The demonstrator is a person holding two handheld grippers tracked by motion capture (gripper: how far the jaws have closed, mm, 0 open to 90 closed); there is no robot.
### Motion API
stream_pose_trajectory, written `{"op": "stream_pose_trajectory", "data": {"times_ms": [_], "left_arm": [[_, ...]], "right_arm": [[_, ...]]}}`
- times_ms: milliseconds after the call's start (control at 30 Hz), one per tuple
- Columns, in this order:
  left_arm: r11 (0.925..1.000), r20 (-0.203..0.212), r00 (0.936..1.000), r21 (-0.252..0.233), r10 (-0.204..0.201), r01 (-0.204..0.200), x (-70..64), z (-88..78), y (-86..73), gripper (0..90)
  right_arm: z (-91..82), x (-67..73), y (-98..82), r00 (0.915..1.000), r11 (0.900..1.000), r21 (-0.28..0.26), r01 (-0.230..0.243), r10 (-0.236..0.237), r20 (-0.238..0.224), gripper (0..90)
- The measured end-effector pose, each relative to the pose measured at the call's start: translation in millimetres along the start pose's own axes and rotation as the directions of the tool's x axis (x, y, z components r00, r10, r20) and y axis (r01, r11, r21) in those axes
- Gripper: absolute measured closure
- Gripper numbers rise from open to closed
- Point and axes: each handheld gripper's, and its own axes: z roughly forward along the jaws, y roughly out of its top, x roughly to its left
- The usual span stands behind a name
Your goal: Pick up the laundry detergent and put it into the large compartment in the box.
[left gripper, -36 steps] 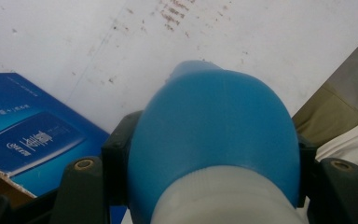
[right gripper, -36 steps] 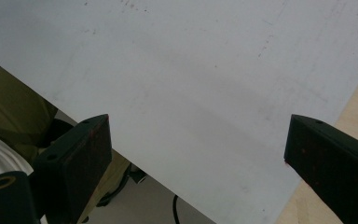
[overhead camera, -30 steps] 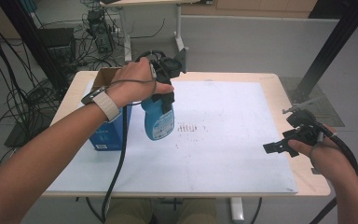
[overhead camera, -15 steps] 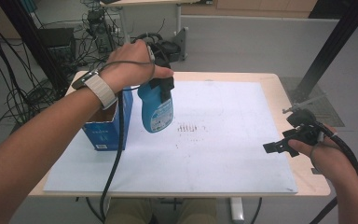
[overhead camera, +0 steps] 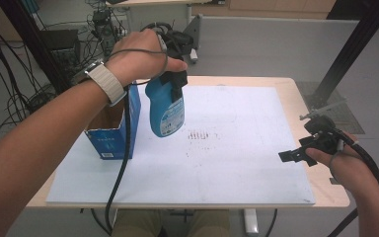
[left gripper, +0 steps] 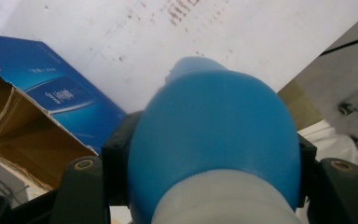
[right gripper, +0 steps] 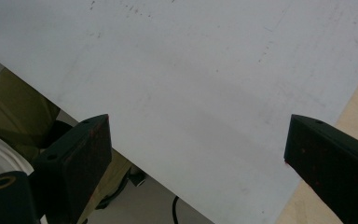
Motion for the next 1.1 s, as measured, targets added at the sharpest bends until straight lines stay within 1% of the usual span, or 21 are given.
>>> {"op": "stream_pose_trajectory", "data": {"times_ms": [67, 200, 300, 367, 533, 700, 800, 833, 867, 1000, 1100], "left_arm": [[1.0000, 0.001, 1.0000, 0.000, -0.008, 0.008, 1.4, -3.1, -0.2, 38.4], [0.9992, -0.004, 0.9993, 0.008, -0.038, 0.039, 3.9, -6.9, 0.4, 38.4], [0.9981, -0.002, 0.9982, 0.012, -0.060, 0.060, 9.2, -10.4, 0.3, 38.4], [0.9965, 0.000, 0.9966, 0.011, -0.082, 0.082, 13.7, -14.2, -1.0, 38.4], [0.9932, -0.010, 0.9932, 0.006, -0.116, 0.116, 17.7, -21.5, -3.9, 38.4], [0.9895, 0.000, 0.9895, -0.009, -0.144, 0.144, 24.1, -29.2, -8.7, 38.4], [0.9887, -0.008, 0.9887, -0.011, -0.149, 0.149, 23.7, -34.3, -10.2, 38.4], [0.9873, -0.007, 0.9874, -0.015, -0.158, 0.158, 23.3, -35.7, -11.2, 38.4], [0.9881, -0.009, 0.9881, -0.010, -0.153, 0.153, 23.8, -37.2, -10.8, 38.4], [0.9845, -0.003, 0.9846, -0.018, -0.175, 0.174, 26.2, -44.1, -14.9, 38.4], [0.9798, -0.002, 0.9802, -0.027, -0.198, 0.198, 28.0, -49.2, -18.6, 38.4]], "right_arm": [[-0.3, -0.1, 0.1, 1.0000, 1.000, 0.001, 0.002, -0.002, -0.001, 7.5], [-1.0, -0.3, 0.3, 1.0000, 1.000, -0.001, 0.007, -0.007, -0.001, 7.5], [-1.7, -0.7, -0.2, 1.0000, 1.000, -0.006, 0.008, -0.008, -0.001, 7.5], [-2.1, -0.7, -0.4, 1.0000, 1.000, -0.006, 0.006, -0.006, -0.002, 7.5], [-2.1, -1.1, -1.0, 1.0000, 1.000, -0.006, 0.004, -0.004, -0.003, 7.5], [-1.3, -1.3, -2.7, 1.0000, 1.000, -0.013, 0.007, -0.007, -0.007, 7.5], [-1.3, -1.8, -3.7, 1.0000, 1.000, -0.012, 0.002, -0.002, -0.006, 7.5], [-1.3, -1.8, -4.1, 1.0000, 1.000, -0.013, 0.003, -0.003, -0.005, 7.5], [-1.2, -1.9, -4.5, 1.0000, 1.000, -0.015, 0.002, -0.002, -0.006, 7.5], [-0.8, -1.6, -4.9, 1.0000, 1.000, -0.014, 0.003, -0.003, -0.007, 7.5], [-1.0, -1.5, -5.0, 1.0000, 1.000, -0.015, 0.003, -0.003, -0.006, 7.5]]}}
